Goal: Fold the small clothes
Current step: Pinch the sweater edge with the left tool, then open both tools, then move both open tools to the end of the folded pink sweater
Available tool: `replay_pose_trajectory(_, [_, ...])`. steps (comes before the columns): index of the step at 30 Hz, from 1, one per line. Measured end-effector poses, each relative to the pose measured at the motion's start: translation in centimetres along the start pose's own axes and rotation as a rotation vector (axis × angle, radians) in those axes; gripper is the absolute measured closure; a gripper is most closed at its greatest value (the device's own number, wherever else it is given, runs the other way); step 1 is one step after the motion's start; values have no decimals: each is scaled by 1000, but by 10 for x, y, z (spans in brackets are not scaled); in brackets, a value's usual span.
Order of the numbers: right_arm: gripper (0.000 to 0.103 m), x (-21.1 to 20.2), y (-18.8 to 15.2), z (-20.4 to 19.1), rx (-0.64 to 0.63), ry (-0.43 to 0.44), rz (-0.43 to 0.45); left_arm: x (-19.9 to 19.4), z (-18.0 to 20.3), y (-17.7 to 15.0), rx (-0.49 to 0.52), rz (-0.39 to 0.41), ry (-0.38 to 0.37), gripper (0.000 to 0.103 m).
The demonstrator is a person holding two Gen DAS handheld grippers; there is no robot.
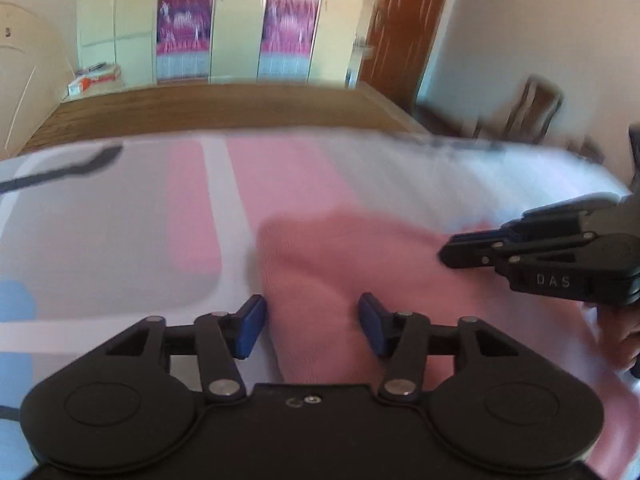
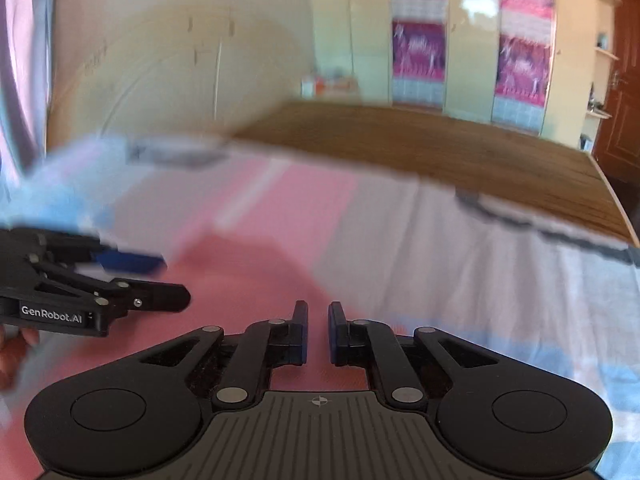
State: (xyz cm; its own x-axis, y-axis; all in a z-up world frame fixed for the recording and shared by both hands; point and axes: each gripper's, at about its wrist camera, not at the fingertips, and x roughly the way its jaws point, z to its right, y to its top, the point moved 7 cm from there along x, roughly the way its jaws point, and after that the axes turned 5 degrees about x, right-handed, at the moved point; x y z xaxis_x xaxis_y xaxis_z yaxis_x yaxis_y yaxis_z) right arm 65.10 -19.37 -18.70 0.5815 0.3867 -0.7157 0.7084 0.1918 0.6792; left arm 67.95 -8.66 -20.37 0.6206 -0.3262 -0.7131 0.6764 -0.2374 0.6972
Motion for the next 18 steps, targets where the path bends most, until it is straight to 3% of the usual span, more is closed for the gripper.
replay_pose_trajectory(2, [95, -10, -2, 5, 34, -12, 8, -6, -5, 5, -53, -6, 17, 45])
replay_pose_trajectory(4, [87, -36, -3, 9, 58, -39, 44, -31, -4, 6, -54, 50, 18, 43])
replay_pose_trajectory(5, [58, -54, -7, 13, 72, -52, 81, -43, -4, 1, -65, 69, 0, 43])
replay_pose_trajectory(6, [39, -72, -15, 19, 98, -50, 113, -54, -3, -7, -83, 77, -25, 42])
replay_pose_trajectory(9, [41, -121, -51, 35, 199, -9, 124, -87, 2, -49, -148, 61, -66, 44])
replay_pose_trajectory(14, [59, -190, -123, 39, 390, 46, 88, -126, 10, -103, -251, 60, -78, 44])
replay_pose_trajectory(18, [64, -212, -157, 29, 502, 103, 54, -126, 2, -115, -349, 40, -104, 44])
